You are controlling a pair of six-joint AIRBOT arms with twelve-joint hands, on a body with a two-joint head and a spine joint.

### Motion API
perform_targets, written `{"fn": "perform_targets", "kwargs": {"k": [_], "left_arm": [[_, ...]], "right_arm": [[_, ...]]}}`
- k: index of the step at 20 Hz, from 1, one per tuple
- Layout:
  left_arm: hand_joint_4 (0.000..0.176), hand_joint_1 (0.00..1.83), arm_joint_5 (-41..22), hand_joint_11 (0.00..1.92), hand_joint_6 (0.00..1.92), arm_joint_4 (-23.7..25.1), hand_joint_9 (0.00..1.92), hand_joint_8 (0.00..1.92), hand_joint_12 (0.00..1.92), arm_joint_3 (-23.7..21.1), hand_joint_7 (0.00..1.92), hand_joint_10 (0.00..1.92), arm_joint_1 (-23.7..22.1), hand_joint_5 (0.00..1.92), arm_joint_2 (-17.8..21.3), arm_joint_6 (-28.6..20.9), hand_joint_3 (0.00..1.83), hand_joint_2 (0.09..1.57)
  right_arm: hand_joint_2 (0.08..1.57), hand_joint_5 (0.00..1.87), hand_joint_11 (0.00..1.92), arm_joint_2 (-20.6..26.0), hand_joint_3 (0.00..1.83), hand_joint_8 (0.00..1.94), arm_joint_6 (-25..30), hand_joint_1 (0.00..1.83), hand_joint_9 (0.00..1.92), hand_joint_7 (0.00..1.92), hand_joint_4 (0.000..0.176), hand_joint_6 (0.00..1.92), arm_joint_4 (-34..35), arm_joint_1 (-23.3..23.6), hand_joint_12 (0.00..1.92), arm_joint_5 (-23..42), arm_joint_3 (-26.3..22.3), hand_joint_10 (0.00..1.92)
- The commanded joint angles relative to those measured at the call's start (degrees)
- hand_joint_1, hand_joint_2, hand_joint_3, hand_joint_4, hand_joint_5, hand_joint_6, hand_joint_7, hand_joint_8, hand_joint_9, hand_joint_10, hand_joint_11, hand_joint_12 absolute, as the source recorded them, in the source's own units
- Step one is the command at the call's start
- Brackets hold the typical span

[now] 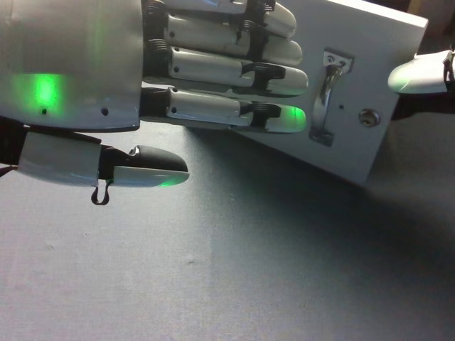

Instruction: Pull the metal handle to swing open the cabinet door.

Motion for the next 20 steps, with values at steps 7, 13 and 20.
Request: {"fn": "perform_targets", "kwargs": {"k": [7, 13, 20], "left_arm": [[0.0, 0.0, -1.2, 0.0, 0.0, -5.4, 0.19, 0.0, 0.5, 0.0, 0.2, 0.0, -0.6, 0.19, 0.4, 0.2, 0.12, 1.57], [0.0, 0.0, -1.2, 0.0, 0.0, -5.4, 0.19, 0.0, 0.5, 0.0, 0.2, 0.0, -0.6, 0.19, 0.4, 0.2, 0.12, 1.57], [0.0, 0.0, -1.2, 0.0, 0.0, -5.4, 0.19, 0.0, 0.5, 0.0, 0.2, 0.0, -0.6, 0.19, 0.4, 0.2, 0.13, 1.57]], "right_arm": [[1.57, 0.12, 0.0, 0.8, 0.07, 0.0, 0.4, 0.0, 0.14, 0.14, 0.0, 0.0, -1.4, -0.3, 0.47, 12.2, 0.2, 0.0], [1.57, 0.12, 0.0, 0.8, 0.09, 0.0, -4.5, 0.0, 0.14, 0.14, 0.0, 0.0, -3.4, -0.8, 0.48, 18.6, -0.4, 0.0], [1.57, 0.11, 0.0, -0.4, 0.09, 0.0, -6.9, 0.0, 0.12, 0.12, 0.0, 0.0, -3.4, -1.8, 0.42, 22.4, -1.6, 0.0]]}}
